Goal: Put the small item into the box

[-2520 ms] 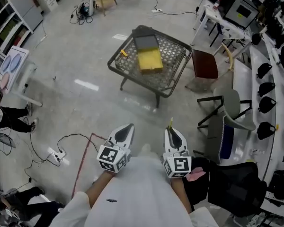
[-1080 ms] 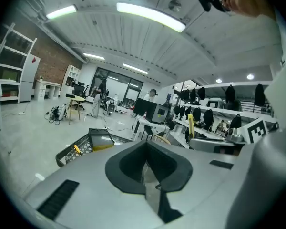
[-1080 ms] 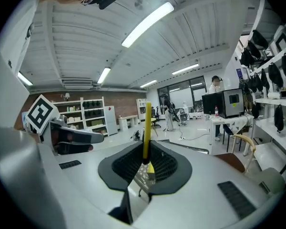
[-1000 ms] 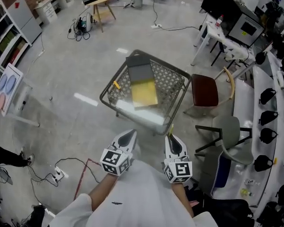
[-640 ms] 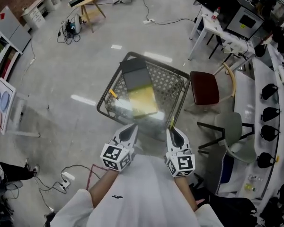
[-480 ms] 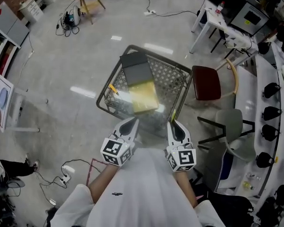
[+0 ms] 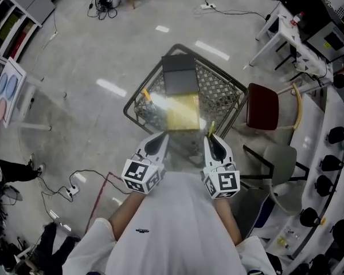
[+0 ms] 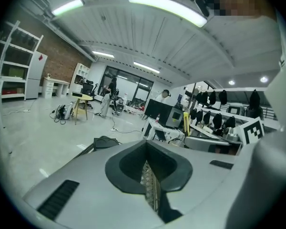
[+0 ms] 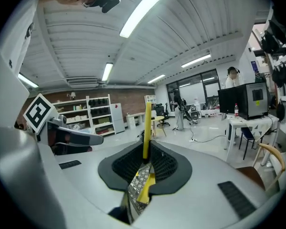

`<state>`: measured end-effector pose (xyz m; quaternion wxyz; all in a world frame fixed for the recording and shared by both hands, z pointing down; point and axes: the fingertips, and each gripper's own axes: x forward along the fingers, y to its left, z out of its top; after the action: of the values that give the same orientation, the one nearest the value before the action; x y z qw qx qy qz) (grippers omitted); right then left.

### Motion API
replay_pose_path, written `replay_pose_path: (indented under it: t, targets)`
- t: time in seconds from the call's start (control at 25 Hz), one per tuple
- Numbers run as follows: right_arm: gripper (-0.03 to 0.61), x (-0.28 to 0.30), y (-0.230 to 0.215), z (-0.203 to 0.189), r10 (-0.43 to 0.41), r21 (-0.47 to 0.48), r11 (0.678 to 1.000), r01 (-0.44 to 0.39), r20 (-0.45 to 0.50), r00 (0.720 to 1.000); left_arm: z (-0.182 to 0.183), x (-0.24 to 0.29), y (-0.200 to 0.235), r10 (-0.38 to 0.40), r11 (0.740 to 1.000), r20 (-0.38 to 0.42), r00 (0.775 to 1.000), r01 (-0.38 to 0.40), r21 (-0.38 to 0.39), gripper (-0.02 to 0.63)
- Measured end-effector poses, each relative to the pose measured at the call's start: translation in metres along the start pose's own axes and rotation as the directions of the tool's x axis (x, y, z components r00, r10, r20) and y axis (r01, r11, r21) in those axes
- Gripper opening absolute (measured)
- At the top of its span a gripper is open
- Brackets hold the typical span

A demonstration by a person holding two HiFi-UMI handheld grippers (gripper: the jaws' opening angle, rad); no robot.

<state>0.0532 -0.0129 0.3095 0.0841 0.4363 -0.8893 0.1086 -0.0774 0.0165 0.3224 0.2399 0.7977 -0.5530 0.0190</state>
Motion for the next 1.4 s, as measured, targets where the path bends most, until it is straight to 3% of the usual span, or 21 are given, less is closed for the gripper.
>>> replay_pose_path:
  t: [0.36,0.64,0.96,1.4]
  targets:
    - [0.038,0.02,-0.024,-0.003,0.094,-0.008,0.995,-0.095,-0.042,0.995,0.004,0.014,0.0,0.1,0.995,0.007,0.995,-0.1,-0.02,0.002]
    - [0.038,0.044,-0.03,-0.009,0.16,-0.028,0.986,-0.162,-0.075,0.984,-0.003,0.032,0.006,0.133,0.99,-0.007,0.991,-0.133,-0.038,0.002]
    - [0.038,0.086,-0.041,-0.042,0.204,-0.088,0.972,-0.219,-0.151,0.967,-0.022,0.06,0.025,0.184,0.982,-0.044,0.982,-0.186,-0.042,0.002]
    - [0.038,0.142,-0.059,-0.109,0.263,-0.147,0.938,-0.314,-0.29,0.92,-0.062,0.102,0.056,0.215,0.974,-0.091,0.972,-0.221,-0.054,0.002]
